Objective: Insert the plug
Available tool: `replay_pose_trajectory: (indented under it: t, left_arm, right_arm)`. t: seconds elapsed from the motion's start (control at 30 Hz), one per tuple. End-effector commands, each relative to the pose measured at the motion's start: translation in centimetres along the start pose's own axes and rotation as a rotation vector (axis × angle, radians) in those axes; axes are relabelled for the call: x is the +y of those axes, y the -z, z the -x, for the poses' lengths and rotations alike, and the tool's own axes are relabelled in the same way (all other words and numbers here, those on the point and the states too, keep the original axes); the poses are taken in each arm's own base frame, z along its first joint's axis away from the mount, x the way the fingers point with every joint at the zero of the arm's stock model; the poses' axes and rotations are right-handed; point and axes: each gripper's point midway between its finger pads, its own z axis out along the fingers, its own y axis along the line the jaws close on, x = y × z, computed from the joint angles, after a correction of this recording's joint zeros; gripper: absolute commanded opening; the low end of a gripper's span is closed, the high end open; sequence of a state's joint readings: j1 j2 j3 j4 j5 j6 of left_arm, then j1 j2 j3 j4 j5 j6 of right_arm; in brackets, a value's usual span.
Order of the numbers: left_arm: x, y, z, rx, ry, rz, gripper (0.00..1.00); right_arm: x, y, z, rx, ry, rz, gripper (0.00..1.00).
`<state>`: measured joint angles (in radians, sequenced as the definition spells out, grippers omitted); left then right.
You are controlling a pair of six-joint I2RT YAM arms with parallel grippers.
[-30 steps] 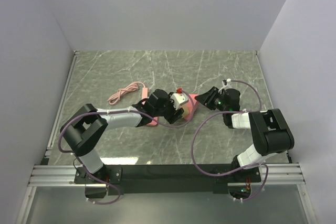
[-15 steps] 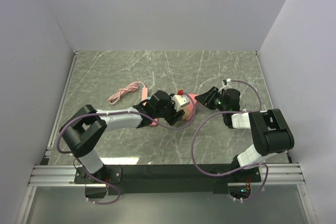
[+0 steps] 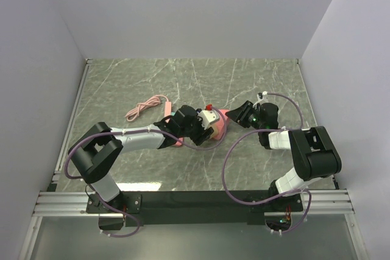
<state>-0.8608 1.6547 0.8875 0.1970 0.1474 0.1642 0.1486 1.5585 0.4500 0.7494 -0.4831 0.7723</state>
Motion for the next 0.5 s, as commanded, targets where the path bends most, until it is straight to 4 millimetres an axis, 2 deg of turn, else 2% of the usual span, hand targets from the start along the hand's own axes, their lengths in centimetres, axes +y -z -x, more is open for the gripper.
replay_pose_trajectory:
  t: [0.0, 0.47]
  left_arm:
    - [0.17, 0.45, 2.40, -0.064, -0.032, 0.006, 0.00]
    - [0.47, -0.16, 2.60, -0.060, -0.044, 0.007, 0.00]
  right_arm:
    - [1.72, 0.07, -0.14, 0.004, 0.027, 0.062, 0.00]
    - [1.87, -0.19, -0.35, 0.013, 0.034, 0.061, 0.00]
